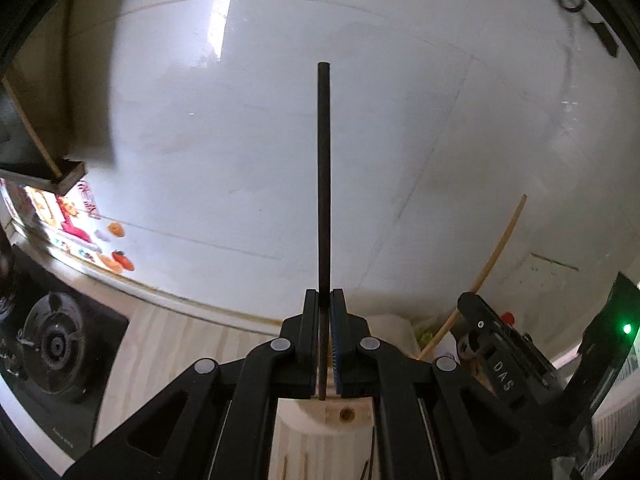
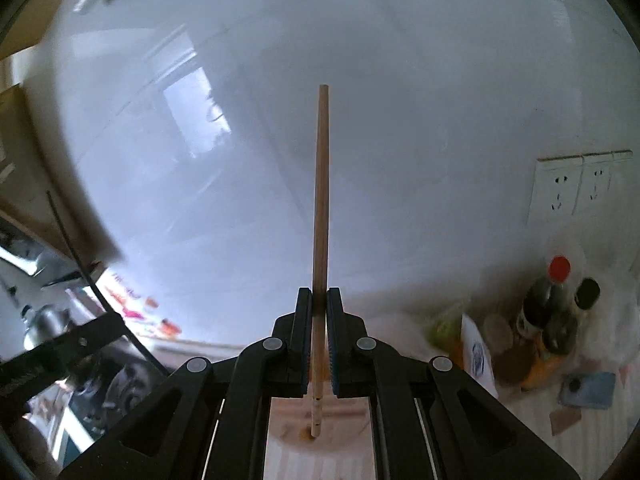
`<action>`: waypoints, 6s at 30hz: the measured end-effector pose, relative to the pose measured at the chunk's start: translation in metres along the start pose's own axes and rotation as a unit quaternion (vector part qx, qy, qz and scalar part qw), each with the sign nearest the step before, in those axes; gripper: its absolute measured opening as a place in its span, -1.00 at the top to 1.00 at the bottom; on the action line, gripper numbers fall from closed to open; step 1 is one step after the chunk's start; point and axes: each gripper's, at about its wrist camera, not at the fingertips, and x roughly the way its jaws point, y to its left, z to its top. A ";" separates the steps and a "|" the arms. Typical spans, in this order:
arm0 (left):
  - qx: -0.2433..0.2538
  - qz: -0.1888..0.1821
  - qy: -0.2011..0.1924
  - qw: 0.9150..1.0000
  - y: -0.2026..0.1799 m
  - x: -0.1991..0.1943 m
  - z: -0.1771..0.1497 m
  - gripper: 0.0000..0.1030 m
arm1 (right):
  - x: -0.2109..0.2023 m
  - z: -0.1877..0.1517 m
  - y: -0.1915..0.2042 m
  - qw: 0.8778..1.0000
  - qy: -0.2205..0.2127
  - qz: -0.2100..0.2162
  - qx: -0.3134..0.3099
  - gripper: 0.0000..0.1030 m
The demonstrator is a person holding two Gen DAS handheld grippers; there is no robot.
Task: Organize utensils
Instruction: 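Lift both chopsticks and lower them into the cream utensil holder with both tools, then open both tools to release the chopsticks and withdraw from the holder, then grasp a wooden chopstick with the left tool while the right tool grasps a black chopstick, then lift both chopsticks and lower them into the cream utensil holder with both tools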
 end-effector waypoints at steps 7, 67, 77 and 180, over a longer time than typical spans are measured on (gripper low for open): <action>0.001 0.002 0.014 1.000 -0.004 0.044 0.010 0.95 | 0.045 0.010 -0.010 1.000 -0.023 -0.012 0.002 0.86; 0.044 0.130 0.269 0.953 0.049 0.091 -0.256 -0.50 | 0.039 -0.212 -0.095 0.946 0.314 -0.079 0.018 0.23; 0.061 0.109 0.368 0.921 0.045 0.136 -0.317 0.50 | 0.071 -0.272 -0.132 0.908 0.405 -0.094 0.041 0.65; 0.012 -0.014 0.002 1.000 -0.011 -0.033 -0.069 0.92 | -0.029 -0.058 -0.022 0.993 0.120 0.005 0.014 0.89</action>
